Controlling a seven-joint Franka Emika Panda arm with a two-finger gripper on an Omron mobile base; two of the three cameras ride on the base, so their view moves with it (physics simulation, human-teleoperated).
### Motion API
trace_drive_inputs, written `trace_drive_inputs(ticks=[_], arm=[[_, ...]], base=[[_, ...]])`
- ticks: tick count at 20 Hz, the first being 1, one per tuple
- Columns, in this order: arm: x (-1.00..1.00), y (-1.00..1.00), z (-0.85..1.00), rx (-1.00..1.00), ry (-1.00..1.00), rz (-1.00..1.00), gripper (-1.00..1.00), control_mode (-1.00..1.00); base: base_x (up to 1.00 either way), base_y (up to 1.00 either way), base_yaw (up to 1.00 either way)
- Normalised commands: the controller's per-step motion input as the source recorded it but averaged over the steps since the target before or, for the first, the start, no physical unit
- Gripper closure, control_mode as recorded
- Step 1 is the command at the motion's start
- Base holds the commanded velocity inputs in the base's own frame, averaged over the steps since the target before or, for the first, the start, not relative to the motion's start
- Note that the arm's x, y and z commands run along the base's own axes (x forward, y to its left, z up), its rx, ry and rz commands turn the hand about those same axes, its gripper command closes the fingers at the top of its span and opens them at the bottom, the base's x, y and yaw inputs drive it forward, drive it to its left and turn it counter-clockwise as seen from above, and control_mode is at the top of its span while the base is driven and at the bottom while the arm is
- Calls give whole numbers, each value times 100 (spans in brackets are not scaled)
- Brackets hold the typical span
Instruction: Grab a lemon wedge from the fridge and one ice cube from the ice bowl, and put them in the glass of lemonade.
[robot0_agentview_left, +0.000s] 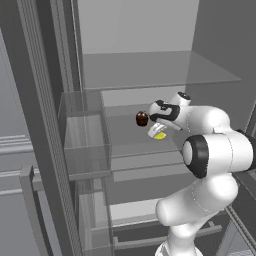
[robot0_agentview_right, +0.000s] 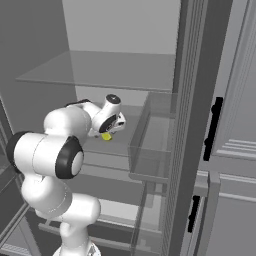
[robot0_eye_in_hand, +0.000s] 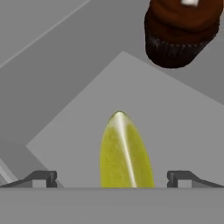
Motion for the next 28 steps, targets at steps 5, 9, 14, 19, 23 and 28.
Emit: trace_drive_inputs(ticks=[5,9,14,19,23,28], arm=[[23,0,-21,0,0,0,-100,-100],[24,0,-33,0,0,0,-100,-100],[6,0,-23,0,0,0,-100,-100],[-5,3,-4,0,0,0,-100,-100],[-4,4,0,0,0,0,-100,-100],[0,1,0,0,0,0,-100,-100]], base=[[0,0,0],[0,0,0],[0,0,0],[0,0,0],[0,0,0],[0,0,0]])
